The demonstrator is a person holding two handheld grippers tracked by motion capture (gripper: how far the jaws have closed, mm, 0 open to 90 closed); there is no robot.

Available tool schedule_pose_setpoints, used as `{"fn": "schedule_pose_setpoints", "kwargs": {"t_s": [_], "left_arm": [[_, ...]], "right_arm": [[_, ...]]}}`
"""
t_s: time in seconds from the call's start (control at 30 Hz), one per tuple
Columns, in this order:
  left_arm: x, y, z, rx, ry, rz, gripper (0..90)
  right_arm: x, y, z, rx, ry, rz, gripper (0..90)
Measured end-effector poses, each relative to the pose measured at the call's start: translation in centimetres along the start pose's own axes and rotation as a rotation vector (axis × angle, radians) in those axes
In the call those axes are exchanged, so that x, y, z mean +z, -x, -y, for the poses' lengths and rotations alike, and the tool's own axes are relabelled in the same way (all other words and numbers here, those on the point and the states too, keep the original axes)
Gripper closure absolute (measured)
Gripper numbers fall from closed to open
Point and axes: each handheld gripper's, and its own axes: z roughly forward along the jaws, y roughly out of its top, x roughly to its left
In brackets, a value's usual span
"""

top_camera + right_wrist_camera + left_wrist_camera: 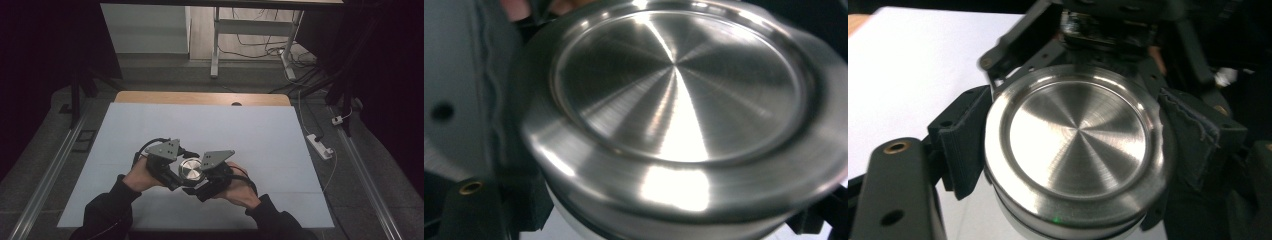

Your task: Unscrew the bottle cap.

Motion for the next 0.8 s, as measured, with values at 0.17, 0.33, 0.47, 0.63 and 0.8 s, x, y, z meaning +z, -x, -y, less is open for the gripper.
{"fn": "schedule_pose_setpoints", "kwargs": {"t_s": [0.17,0.33,0.47,0.63,0.8], "left_arm": [[0.6,0.3,-0.5,-0.069,0.017,-0.12,20.0],[1.0,0.6,-0.9,-0.104,0.018,-0.201,20.0],[1.1,0.8,-1.1,-0.144,0.037,-0.246,20.1],[1.6,1.3,-1.4,-0.174,0.043,-0.325,20.2],[2.0,1.5,-1.4,-0.245,0.071,-0.377,20.2]], "right_arm": [[-0.3,0.6,0.1,0.058,0.015,0.082,14.6],[-0.4,0.9,0.2,0.098,0.03,0.125,14.7],[-0.4,1.0,0.2,0.117,0.039,0.154,14.7],[-0.5,1.1,0.2,0.144,0.052,0.199,14.7],[-0.5,1.0,0.2,0.161,0.065,0.238,14.7]]}}
